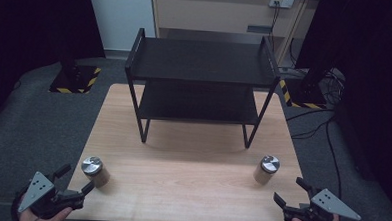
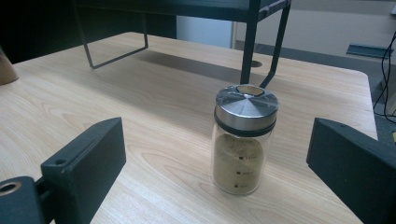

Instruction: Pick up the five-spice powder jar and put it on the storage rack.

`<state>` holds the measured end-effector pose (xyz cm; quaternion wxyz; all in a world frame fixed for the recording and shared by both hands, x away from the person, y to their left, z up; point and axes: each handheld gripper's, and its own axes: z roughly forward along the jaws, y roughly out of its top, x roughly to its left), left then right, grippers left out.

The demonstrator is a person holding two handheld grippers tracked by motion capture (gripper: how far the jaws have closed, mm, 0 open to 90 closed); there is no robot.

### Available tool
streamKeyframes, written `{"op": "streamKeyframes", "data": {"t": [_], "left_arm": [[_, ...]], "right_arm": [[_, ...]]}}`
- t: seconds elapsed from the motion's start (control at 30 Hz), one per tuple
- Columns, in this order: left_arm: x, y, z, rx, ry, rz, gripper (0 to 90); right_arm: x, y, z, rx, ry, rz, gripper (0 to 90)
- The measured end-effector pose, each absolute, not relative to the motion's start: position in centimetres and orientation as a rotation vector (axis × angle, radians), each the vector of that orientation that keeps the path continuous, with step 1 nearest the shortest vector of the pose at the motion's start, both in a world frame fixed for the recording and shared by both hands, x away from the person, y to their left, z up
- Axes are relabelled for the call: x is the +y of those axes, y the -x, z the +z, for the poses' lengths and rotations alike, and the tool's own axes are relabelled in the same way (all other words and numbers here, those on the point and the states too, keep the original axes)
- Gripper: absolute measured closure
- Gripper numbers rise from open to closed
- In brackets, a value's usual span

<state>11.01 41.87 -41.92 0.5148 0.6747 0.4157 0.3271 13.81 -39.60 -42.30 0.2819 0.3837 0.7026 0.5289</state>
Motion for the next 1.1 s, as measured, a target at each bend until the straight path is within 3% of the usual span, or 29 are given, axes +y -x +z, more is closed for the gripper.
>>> {"op": "streamKeyframes", "data": {"t": [1.1], "left_arm": [[41.85,-10.86,-41.95,1.004,-1.604,0.784,1.4]], "right_arm": [[-39.68,-13.73,-42.56,1.881,-1.036,1.440,5.1]]}}
